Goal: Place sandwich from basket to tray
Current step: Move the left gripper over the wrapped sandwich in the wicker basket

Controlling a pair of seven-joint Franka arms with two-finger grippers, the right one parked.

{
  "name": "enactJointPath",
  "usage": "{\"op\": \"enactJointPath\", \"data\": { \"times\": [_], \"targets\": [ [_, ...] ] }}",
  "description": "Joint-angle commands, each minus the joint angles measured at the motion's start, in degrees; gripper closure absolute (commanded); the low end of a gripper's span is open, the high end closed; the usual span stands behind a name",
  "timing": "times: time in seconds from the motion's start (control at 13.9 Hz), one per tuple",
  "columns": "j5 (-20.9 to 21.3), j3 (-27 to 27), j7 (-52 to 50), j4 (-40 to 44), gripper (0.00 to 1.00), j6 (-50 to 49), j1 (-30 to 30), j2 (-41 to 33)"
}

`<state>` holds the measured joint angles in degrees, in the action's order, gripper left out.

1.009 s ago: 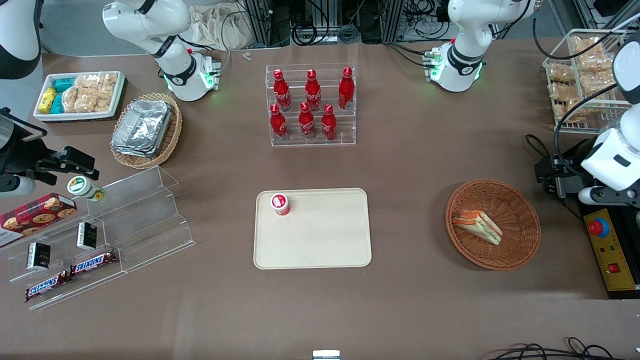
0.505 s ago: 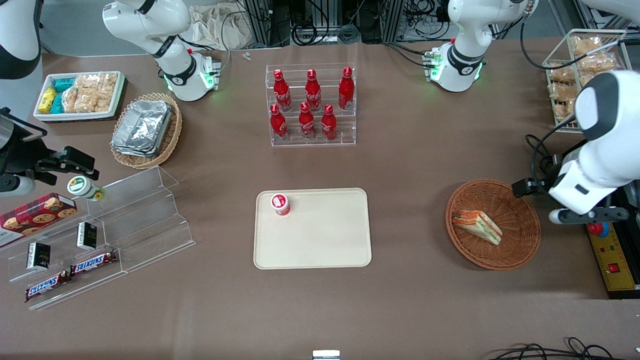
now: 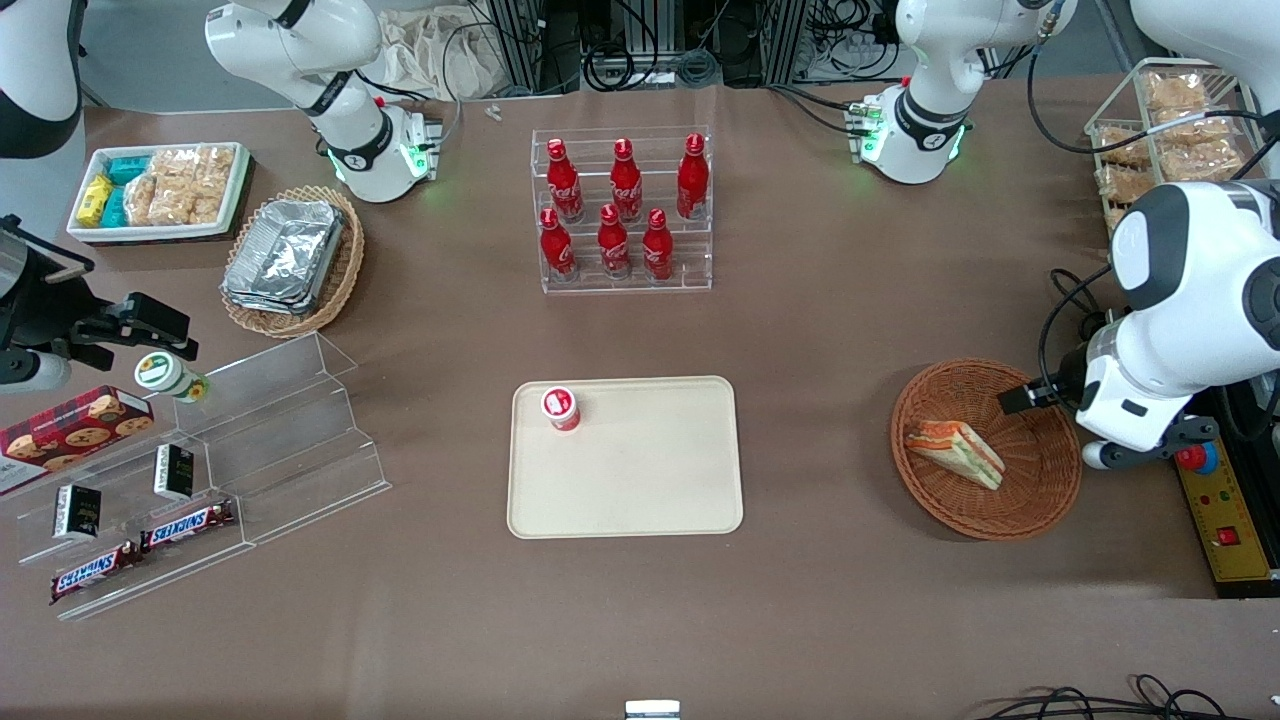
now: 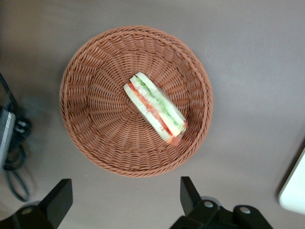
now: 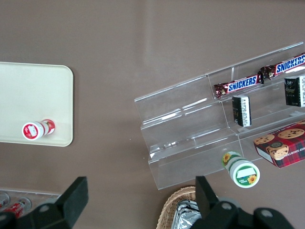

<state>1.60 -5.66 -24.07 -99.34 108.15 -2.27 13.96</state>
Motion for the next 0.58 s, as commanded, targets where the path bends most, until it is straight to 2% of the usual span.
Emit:
{"op": "enactJointPath", "data": {
  "times": [0.0, 0.36, 0.5],
  "targets": [
    [-1.07, 0.13, -13.15, -3.83, 0.00, 5.55, 0.51, 0.28],
    [-1.16, -0.84, -33.90, -8.93, 0.00, 15.58, 0.77, 2.65],
    [-0.81, -0.84, -37.09, -10.17, 0.00, 18.92, 0.86, 3.70]
  ]
}}
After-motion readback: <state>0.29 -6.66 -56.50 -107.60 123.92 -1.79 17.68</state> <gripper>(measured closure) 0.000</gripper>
